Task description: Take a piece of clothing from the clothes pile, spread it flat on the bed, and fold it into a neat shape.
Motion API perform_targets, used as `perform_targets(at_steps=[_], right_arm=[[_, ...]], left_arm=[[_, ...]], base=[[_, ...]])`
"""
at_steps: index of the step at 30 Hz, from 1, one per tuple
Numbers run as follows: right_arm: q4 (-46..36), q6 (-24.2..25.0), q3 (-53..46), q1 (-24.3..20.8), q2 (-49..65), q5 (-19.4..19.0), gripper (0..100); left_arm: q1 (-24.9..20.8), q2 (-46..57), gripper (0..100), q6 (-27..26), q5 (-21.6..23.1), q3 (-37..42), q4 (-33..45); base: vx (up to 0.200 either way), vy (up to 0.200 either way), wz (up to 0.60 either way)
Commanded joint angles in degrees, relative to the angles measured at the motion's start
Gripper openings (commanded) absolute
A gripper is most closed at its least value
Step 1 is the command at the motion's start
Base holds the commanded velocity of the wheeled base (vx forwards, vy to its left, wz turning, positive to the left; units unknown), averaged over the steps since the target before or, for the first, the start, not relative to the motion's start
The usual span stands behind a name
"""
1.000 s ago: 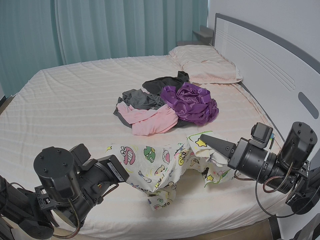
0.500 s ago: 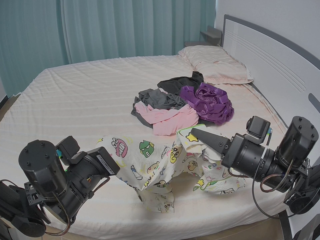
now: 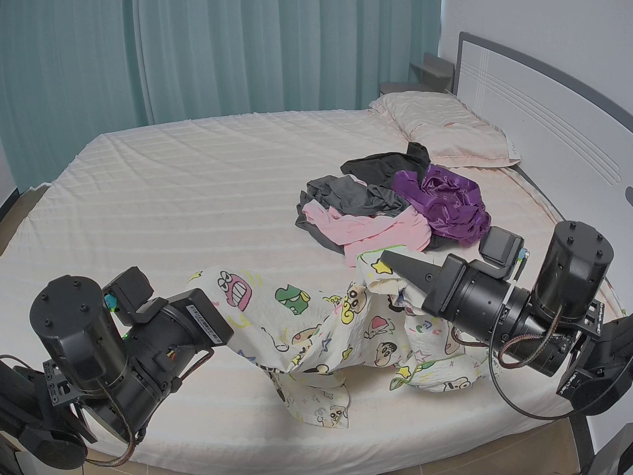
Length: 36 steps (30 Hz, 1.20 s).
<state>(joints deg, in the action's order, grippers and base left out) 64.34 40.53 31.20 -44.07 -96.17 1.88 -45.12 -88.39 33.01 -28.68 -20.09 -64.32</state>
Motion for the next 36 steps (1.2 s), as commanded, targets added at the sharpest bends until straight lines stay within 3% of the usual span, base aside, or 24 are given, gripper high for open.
perform_targets(at_steps=[1, 24, 33, 36], right_arm=[[-2.4, 0.0, 2.6, -0.1, -0.1, 2.3, 0], [-1.9, -2.6, 2.6, 0.0, 2.7, 3.1, 0], [-2.4, -2.5, 0.6, 2.1, 5.6, 2.3, 0], [-2.5, -2.4, -0.6, 2.1, 6.8, 1.5, 0]], left_arm=[[0.0, 0.1, 0, 0.0, -0.1, 0.1, 0.0], [-0.1, 1.2, 0, -2.1, -2.3, 0.1, 0.0], [-0.5, 1.0, 0, -1.8, -2.0, 0.0, -0.1], [-0.7, 1.5, 0, -1.9, -2.0, 0.1, -0.2]], base=[[0.000, 0.200, 0.00], [0.000, 0.200, 0.00], [0.000, 0.000, 0.00], [-0.200, 0.000, 0.00]])
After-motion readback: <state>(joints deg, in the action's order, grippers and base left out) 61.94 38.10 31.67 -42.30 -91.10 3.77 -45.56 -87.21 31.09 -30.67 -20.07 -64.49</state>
